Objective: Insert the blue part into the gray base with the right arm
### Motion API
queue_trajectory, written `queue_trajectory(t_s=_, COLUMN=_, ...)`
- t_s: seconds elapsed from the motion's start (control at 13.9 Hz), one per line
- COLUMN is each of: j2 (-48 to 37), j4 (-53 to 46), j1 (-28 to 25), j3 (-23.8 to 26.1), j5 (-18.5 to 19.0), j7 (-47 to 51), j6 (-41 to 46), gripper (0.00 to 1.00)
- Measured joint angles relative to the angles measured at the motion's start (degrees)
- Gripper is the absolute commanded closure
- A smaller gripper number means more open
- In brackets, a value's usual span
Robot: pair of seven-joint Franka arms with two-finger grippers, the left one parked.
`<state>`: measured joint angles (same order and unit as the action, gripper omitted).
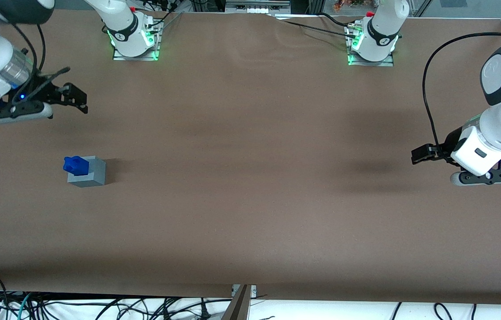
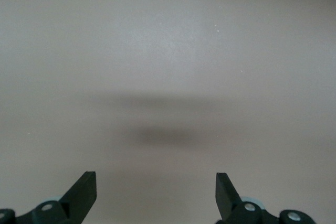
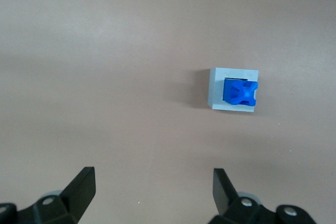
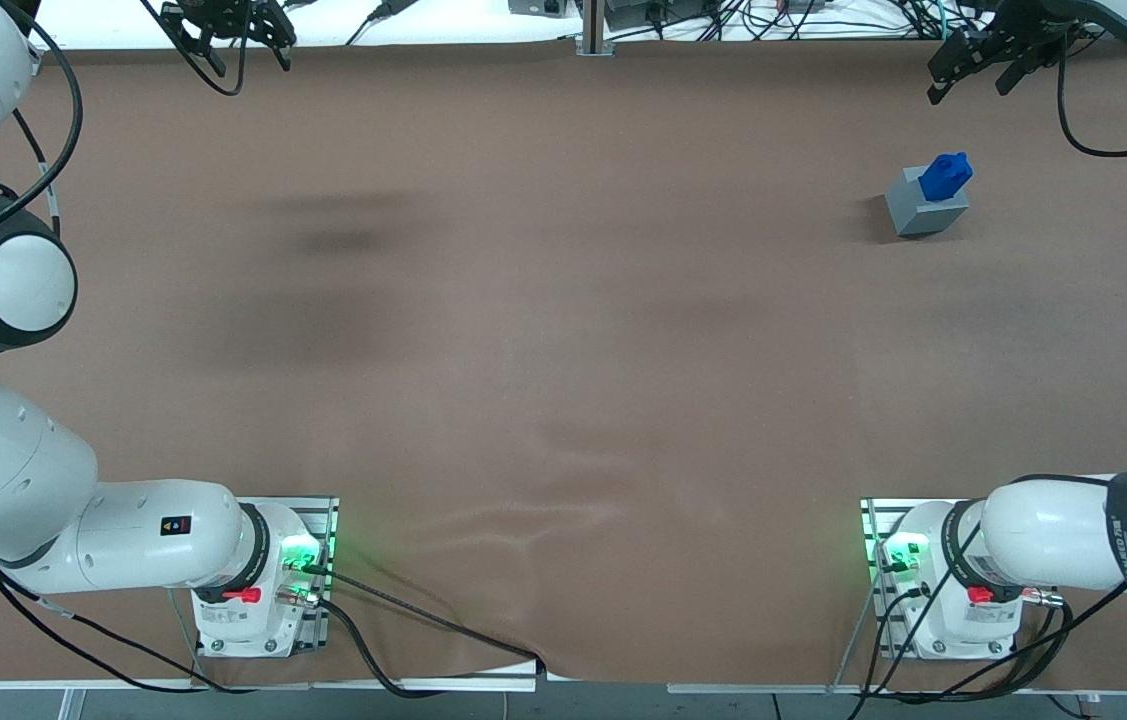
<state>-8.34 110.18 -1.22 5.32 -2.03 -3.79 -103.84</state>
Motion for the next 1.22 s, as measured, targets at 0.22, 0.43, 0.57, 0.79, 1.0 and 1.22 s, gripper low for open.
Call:
queue_trajectory(t_s=0.22, j2=-3.7, j4=2.3, j1=0.0, j3=0.8, j5=0.0, j7=0.6, j6=0.3, gripper=0.01)
queue_trajectory(t_s=0.43, j2=-4.2, j4=3.1, j1=0.1, j3=0.8, j5=0.0, j7=0.6, j6=0.3, gripper=0.01)
queue_trajectory(t_s=0.57, j2=-4.1, j4=3.4, j1=0.1, j3=0.8, j5=0.0, j7=0.6, j6=0.3, gripper=0.01)
queue_trajectory(t_s=0.79, j2=-3.8, j4=3.8, j1=0.2, j3=0.6, j5=0.0, j7=0.6, j6=0.3, gripper=0.01)
queue_trajectory(t_s=1.0, j2=-3.2, j4=3.7, j1=0.3, j3=-0.1, j5=0.0, j7=0.6, j6=0.1, gripper=0.01)
queue_trajectory(t_s=1.22, j2=-2.0, j4=2.3, j1=0.4, j3=-1.2, j5=0.0, j7=0.5, j6=0.1, gripper=0.01)
